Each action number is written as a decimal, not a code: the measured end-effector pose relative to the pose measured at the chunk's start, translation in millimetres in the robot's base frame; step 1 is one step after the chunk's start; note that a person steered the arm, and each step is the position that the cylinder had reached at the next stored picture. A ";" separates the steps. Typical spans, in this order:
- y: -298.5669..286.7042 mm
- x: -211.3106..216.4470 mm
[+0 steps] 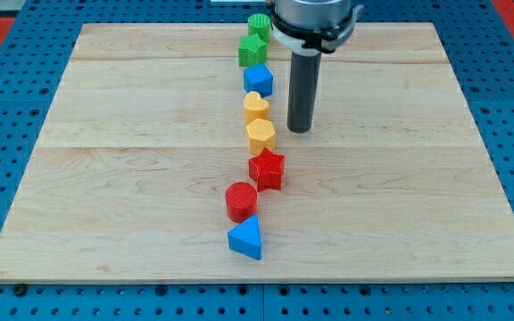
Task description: Move the red circle to the bottom of the red star
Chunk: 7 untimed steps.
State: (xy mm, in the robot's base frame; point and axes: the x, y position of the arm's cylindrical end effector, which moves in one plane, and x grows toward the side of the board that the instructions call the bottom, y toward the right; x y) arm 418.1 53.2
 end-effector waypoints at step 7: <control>65.1 119.9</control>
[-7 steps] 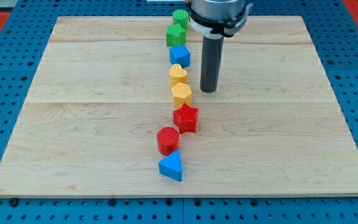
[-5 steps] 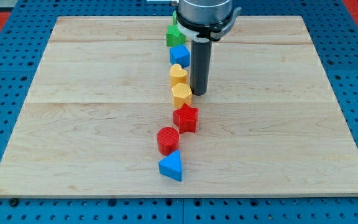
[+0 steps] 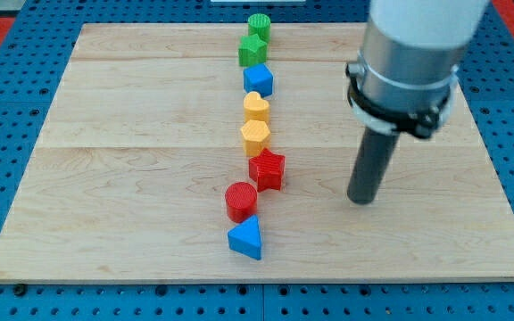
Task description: Move the red circle to the bottom of the red star
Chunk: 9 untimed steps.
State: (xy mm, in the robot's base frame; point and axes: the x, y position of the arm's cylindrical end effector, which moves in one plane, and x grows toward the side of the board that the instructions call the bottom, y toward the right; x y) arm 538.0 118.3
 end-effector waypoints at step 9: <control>-187.9 27.4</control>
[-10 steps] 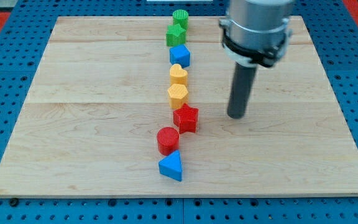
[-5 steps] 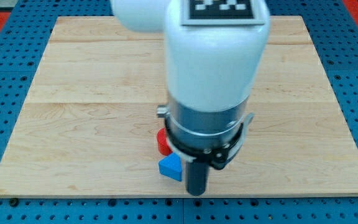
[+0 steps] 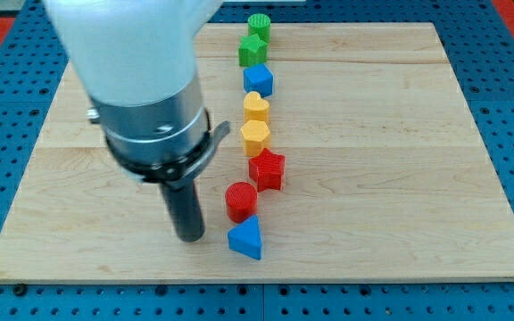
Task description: Move the red circle to the bottom of the red star
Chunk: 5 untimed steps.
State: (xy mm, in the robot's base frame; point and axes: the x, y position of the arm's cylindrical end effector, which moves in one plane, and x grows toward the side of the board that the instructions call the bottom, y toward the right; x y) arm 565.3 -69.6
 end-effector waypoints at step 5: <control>50.8 -15.9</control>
